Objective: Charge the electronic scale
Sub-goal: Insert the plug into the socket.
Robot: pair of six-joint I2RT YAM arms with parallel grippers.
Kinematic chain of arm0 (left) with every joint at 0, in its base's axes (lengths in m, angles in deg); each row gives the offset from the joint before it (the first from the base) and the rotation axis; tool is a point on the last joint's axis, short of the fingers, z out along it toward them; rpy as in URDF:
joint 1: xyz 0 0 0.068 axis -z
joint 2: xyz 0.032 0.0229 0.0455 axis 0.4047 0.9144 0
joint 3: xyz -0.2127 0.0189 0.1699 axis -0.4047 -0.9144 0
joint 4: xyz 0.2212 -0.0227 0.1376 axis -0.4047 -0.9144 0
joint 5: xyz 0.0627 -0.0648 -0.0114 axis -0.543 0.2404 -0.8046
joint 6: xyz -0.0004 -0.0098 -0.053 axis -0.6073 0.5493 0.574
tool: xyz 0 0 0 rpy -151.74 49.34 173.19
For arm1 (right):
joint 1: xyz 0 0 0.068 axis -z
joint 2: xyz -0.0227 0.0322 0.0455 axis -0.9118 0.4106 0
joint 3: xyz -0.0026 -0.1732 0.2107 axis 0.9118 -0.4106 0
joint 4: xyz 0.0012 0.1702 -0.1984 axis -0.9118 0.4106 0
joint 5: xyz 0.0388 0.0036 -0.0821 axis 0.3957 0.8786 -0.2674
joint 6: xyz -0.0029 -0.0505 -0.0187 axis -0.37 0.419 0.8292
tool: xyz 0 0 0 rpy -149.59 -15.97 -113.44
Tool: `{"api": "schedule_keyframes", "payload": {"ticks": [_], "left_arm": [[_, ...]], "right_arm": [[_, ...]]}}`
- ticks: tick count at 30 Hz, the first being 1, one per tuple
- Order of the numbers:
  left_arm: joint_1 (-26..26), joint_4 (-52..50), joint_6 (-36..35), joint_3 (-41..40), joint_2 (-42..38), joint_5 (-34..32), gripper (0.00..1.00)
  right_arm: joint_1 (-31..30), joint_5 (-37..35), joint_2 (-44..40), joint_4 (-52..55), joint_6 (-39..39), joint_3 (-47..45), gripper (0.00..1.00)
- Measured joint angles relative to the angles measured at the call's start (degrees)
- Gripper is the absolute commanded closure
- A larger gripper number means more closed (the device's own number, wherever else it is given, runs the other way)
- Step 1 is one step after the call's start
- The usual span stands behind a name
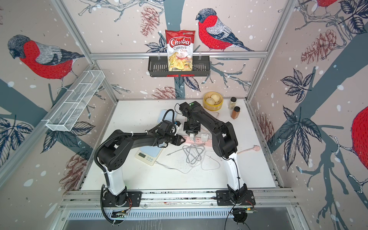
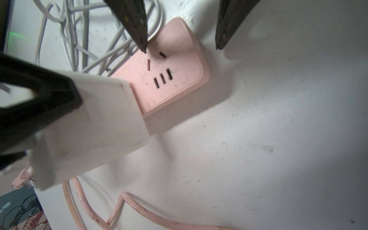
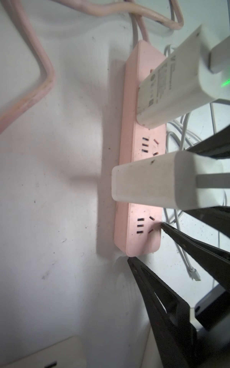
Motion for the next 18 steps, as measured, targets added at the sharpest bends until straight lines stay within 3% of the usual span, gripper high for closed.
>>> {"api": "schedule_keyframes", "payload": {"ticks": [7, 12, 18], "left_arm": [[0.11, -0.02, 0.04, -0.28, 0.00, -0.02, 0.47], [0.13, 0.28, 0.61, -0.92, -0.15, 0.17, 0.47], [0.15, -0.11, 1.29, -0.24, 0.13, -0.04, 0.55]], "right_arm": [[-0.96, -2.43, -1.20, -4.57, -1.22, -5.09, 1.00], [-1.03, -3.04, -3.23, -8.59, -1.46, -8.39, 0.67], [-1.38, -6.19, -3.72, -7.72, -1.29, -0.94, 0.61]]}}
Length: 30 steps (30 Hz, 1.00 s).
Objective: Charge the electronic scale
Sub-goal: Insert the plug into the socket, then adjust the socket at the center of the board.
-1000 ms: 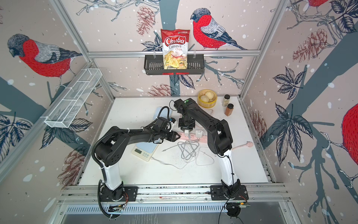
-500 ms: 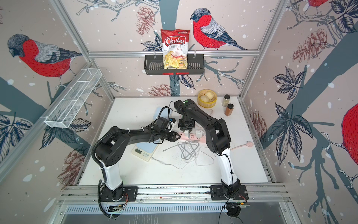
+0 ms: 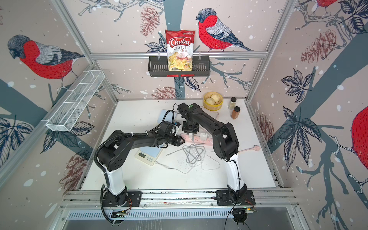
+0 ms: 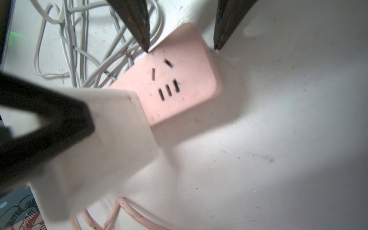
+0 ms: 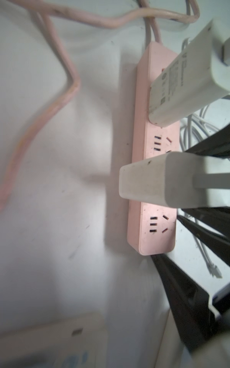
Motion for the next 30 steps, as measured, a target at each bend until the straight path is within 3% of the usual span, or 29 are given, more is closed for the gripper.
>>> {"api": "schedule_keyframes", "payload": {"ticks": [5, 14, 22, 27, 30], "left_arm": [[0.22, -1.20, 0.39, 5.44, 4.04, -0.26, 0.57], [0.90, -6.82, -0.44, 15.89, 9.66, -5.20, 0.56], [-0.39, -11.13, -1.97, 10.64, 2.38, -10.16, 0.54], [-4.22, -13.05, -2.97, 9.42, 0.68, -10.97, 0.53], [-5.42, -13.60, -3.21, 9.70, -0.31, -12.17, 0.53]], "right_arm": [[0.15, -5.86, -5.99, -6.05, 2.05, 5.11, 0.44], [4.24, -4.28, -8.74, -11.61, 7.58, -4.85, 0.44], [4.79, -2.19, -8.07, -18.49, 11.74, -12.00, 0.41], [5.38, -1.95, -2.43, -22.49, 15.96, -8.57, 0.45], [7.48, -0.55, -3.04, -27.23, 18.10, -11.54, 0.49]]}}
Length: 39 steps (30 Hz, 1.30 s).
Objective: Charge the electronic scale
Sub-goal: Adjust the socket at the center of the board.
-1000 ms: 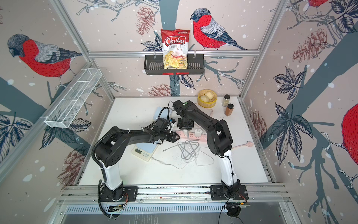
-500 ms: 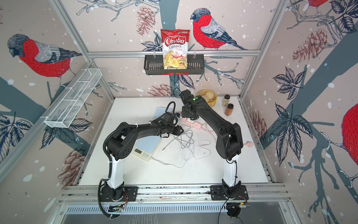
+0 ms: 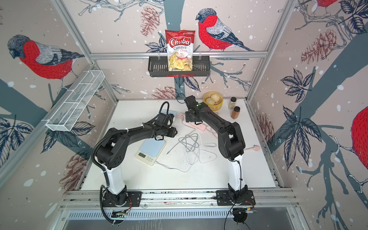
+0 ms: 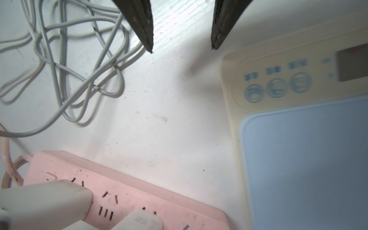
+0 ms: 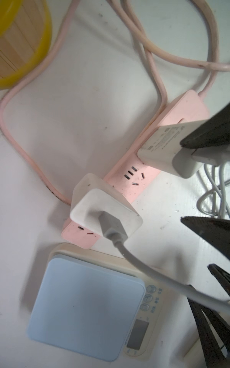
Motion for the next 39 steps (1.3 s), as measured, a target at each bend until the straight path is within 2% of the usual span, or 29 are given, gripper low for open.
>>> {"api": "schedule_keyframes", "payload": {"ticks": [4, 5, 7, 10, 14, 24, 29, 33, 39], "left_arm": [[-0.92, -1.64, -1.36, 4.33, 0.85, -0.04, 0.52], [-1.20, -1.64, -1.44, 5.05, 1.22, -0.07, 0.52], [-1.68, -1.81, -1.70, 6.67, 2.38, -0.76, 0.52], [-1.77, -2.10, -1.75, 9.94, 4.98, -0.92, 0.51], [-1.99, -2.14, -1.77, 16.09, 8.94, -1.36, 0.46], [-3.02, -5.14, -1.75, 40.17, 24.26, -1.36, 0.45], [-3.02, -7.52, -1.73, 49.09, 31.71, 2.32, 0.46], [-2.95, -7.54, -1.44, 47.45, 32.28, 5.49, 0.48], [-0.81, -3.19, 0.48, 32.54, 23.93, 9.57, 0.48]], "right_arm": [[6.01, 3.13, -2.95, -4.76, 1.51, -6.25, 0.50], [7.56, 6.73, -3.21, -4.04, 1.31, -7.19, 0.50], [9.40, 7.48, -2.47, 0.52, 2.80, -8.57, 0.50], [10.29, 9.62, -2.51, 7.63, 5.11, -10.27, 0.50], [10.23, 11.58, -6.99, 9.29, 7.48, -13.62, 0.49], [14.05, 10.25, -15.10, 8.04, 7.41, -23.50, 0.49], [15.06, 9.29, -24.24, 6.71, 7.06, -25.38, 0.46], [15.08, 8.13, -31.15, 4.63, 5.68, -24.22, 0.45], [15.06, 7.34, -38.53, 1.57, 2.91, -23.82, 0.45]]}}
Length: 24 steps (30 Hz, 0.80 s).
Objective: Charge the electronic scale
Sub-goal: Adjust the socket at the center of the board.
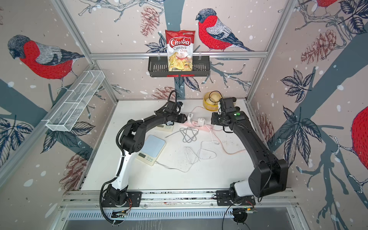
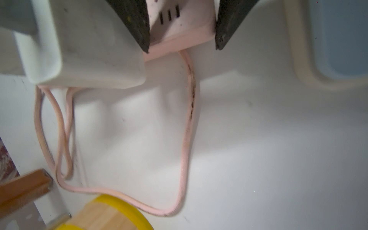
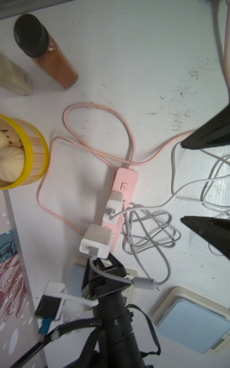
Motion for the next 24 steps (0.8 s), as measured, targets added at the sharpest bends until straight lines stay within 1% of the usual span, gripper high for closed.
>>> {"api": "schedule_keyframes", "payload": {"ticks": [4, 11, 14, 19, 24], "left_arm": [[2.67, 1.75, 1.38, -5.38, -3.19, 1.70, 0.48], [5.16, 3.08, 2.82, -10.43, -6.19, 3.54, 0.48], [4.74, 2.82, 2.69, -11.76, -8.13, 2.43, 0.49], [2.89, 2.45, 1.22, -14.45, -11.69, -0.66, 0.50], [2.19, 2.21, 0.79, -14.91, -11.58, -0.68, 0.58]], "right_arm": [[-0.57, 0.07, -2.58, -1.70, -1.03, -1.27, 0.45], [-3.67, 0.09, -3.28, -2.12, -3.15, -1.97, 0.46], [-7.45, -1.51, -2.95, -2.21, -3.43, -2.01, 0.46], [-15.78, -4.85, 0.37, -3.13, -4.46, -1.44, 0.46], [-19.30, -6.88, 6.40, -3.67, -4.87, 0.55, 0.46]]}}
